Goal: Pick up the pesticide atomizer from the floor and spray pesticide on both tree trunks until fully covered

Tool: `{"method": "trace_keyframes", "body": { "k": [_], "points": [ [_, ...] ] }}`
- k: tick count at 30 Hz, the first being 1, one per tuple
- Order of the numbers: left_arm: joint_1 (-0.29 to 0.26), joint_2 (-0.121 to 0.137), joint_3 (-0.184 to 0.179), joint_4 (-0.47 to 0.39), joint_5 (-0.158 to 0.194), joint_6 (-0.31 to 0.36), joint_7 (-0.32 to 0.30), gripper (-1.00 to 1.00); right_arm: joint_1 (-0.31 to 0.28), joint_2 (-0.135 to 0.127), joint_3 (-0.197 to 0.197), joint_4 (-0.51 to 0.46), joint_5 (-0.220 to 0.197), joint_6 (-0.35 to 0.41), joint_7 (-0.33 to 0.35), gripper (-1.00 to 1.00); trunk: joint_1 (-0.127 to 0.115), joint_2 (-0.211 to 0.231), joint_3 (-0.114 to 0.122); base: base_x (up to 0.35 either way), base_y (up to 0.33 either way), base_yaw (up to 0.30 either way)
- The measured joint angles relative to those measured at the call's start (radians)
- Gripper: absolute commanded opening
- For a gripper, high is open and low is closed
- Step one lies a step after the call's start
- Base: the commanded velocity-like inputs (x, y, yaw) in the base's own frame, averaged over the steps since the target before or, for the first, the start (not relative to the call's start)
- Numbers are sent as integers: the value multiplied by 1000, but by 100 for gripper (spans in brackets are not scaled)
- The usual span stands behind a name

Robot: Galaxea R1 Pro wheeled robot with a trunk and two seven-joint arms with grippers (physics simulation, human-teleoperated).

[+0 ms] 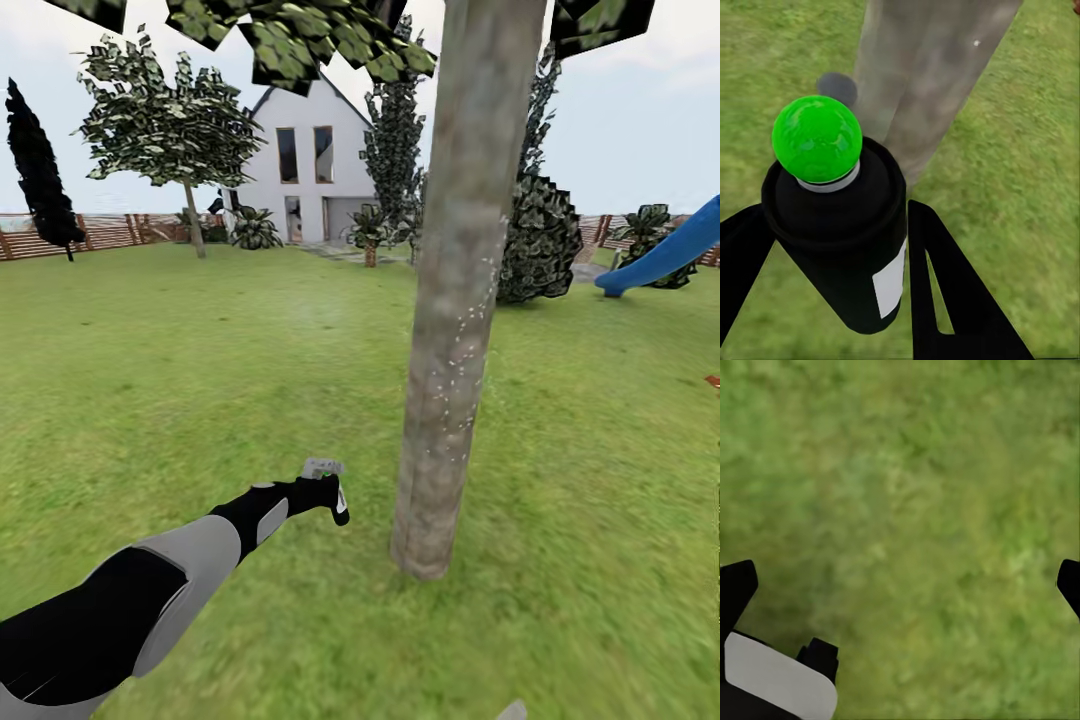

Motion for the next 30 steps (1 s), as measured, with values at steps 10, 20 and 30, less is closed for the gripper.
{"method": "trace_keyframes", "body": {
  "k": [10, 20, 30],
  "points": [
    [0, 0, -1, 0, 0, 0, 0, -100, 0, 0, 0, 0, 0, 0, 0, 100, 0, 0, 3, 16, 350, -274],
    [0, -3, -3, 0, 0, -2, 0, -100, 0, 0, 1, 0, 0, 0, 0, 100, 0, 0, 5, 240, 283, -254],
    [14, -5, -3, 0, 0, -9, 1, -100, 0, 0, 1, 0, 0, 0, 0, 100, 0, 0, 4, 71, 46, -284]
  ]
}}
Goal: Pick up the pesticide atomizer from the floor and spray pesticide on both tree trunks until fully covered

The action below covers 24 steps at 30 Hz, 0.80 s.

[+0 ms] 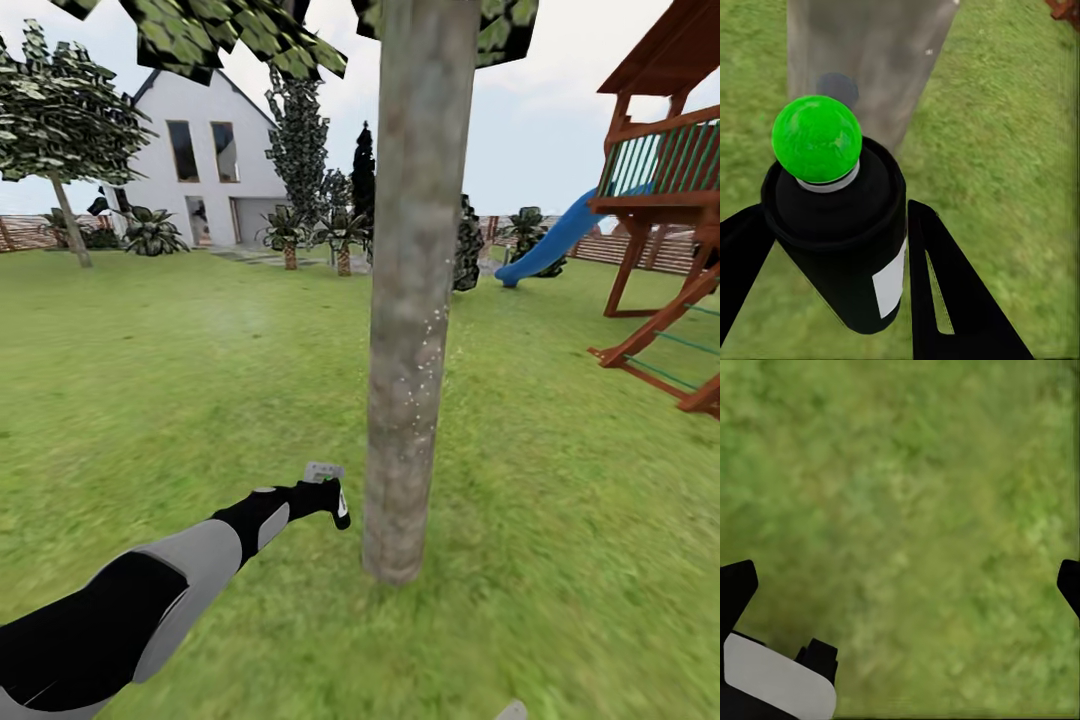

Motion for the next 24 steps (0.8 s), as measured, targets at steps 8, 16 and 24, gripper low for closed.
{"method": "trace_keyframes", "body": {
  "k": [8, 16, 24],
  "points": [
    [7, 2, 1, 0, 0, 5, -1, -100, 0, 2, -1, -1, 0, 3, -1, 100, 0, 0, 0, 94, 189, -110],
    [8, 5, 3, 0, 0, 9, -3, -100, 0, 0, 0, -2, 0, 3, -1, 100, 0, 0, 0, 54, 307, -247],
    [8, 20, 6, -75, 8, 170, -1, -100, 0, -4, 1, -28, 1, 7, -3, 100, 0, 0, 0, 4, 17, -10]
  ]
}}
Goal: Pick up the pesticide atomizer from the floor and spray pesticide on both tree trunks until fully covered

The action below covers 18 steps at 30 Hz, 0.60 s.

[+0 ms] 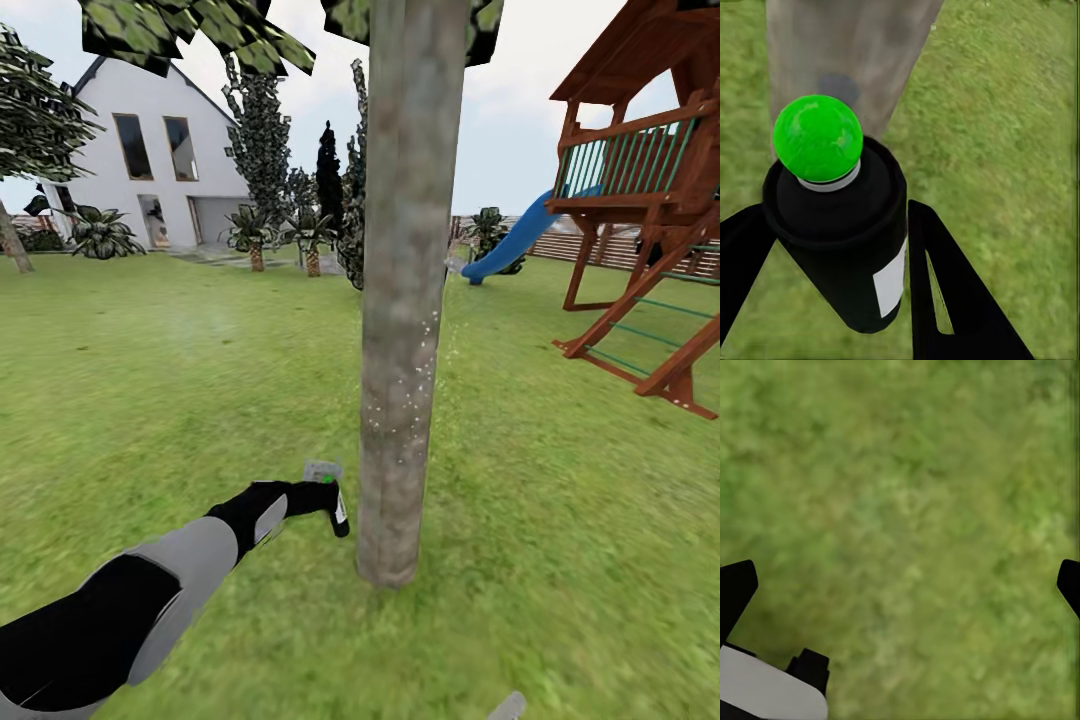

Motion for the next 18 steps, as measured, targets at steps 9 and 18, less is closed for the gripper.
{"method": "trace_keyframes", "body": {
  "k": [9, 18],
  "points": [
    [0, 17, 30, -366, 3, 342, 5, -100, 0, -1, 1, -3, 0, 1, 0, 100, 0, 0, 0, 0, 0, 0],
    [-99, 17, 111, -436, -2, 590, 6, -100, 0, 0, 2, -1, 1, 2, 0, 100, 0, 0, 0, 0, 0, 0]
  ]
}}
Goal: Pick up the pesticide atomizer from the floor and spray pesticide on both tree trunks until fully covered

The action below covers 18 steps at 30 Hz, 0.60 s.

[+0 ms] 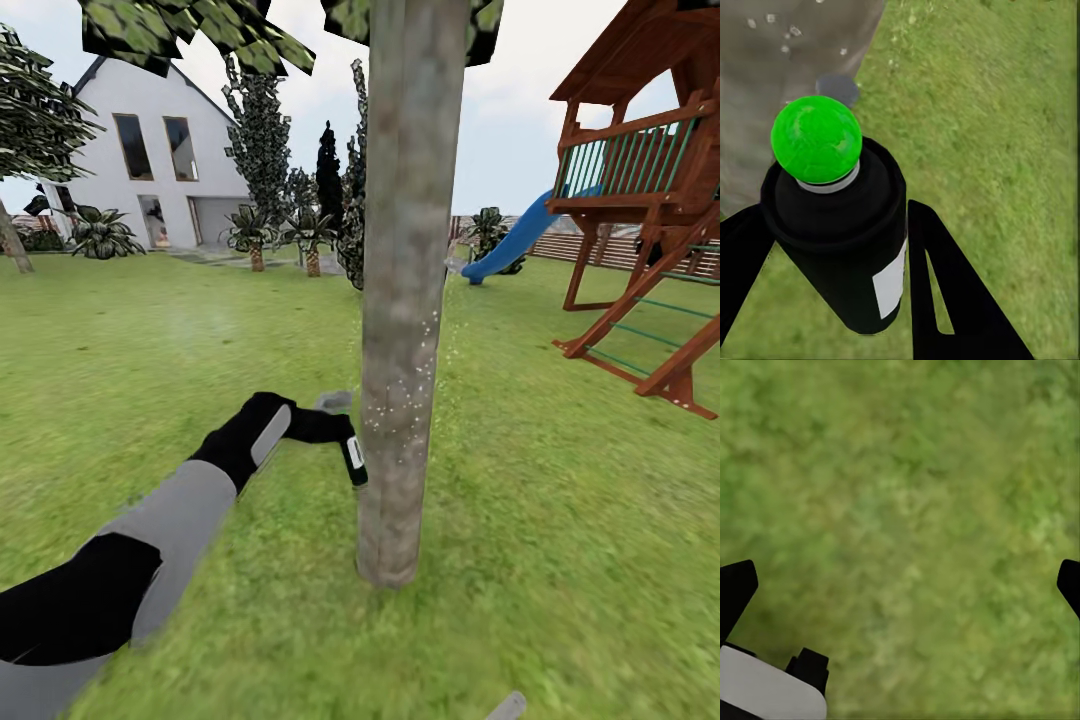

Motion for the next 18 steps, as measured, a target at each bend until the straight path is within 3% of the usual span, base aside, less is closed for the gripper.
{"method": "trace_keyframes", "body": {
  "k": [4, 7, 10, 17, 18],
  "points": [
    [-92, 0, 2, 0, -3, 62, 3, -100, 0, 1, 0, 1, 0, 0, 0, 100, 0, 0, 0, 0, 0, 0],
    [-143, 0, 2, 0, -7, 79, 61, -100, 0, 1, 0, 1, 0, 0, 0, 100, 0, 0, 0, 0, 0, 0],
    [-211, 0, 3, 0, -2, 161, 116, -100, 0, 1, 0, 3, 0, 0, 0, 100, 0, 0, 0, 0, 0, 0],
    [-347, 0, 6, 10, 1, 176, 123, -100, 0, 2, 0, 3, 0, 0, 0, 100, 0, 0, 0, 0, 0, 0],
    [-364, 0, 22, 11, -1, 177, 123, -100, 0, 2, 0, 4, 0, 0, 0, 100, 0, 0, 0, 0, 0, 0]
  ]
}}
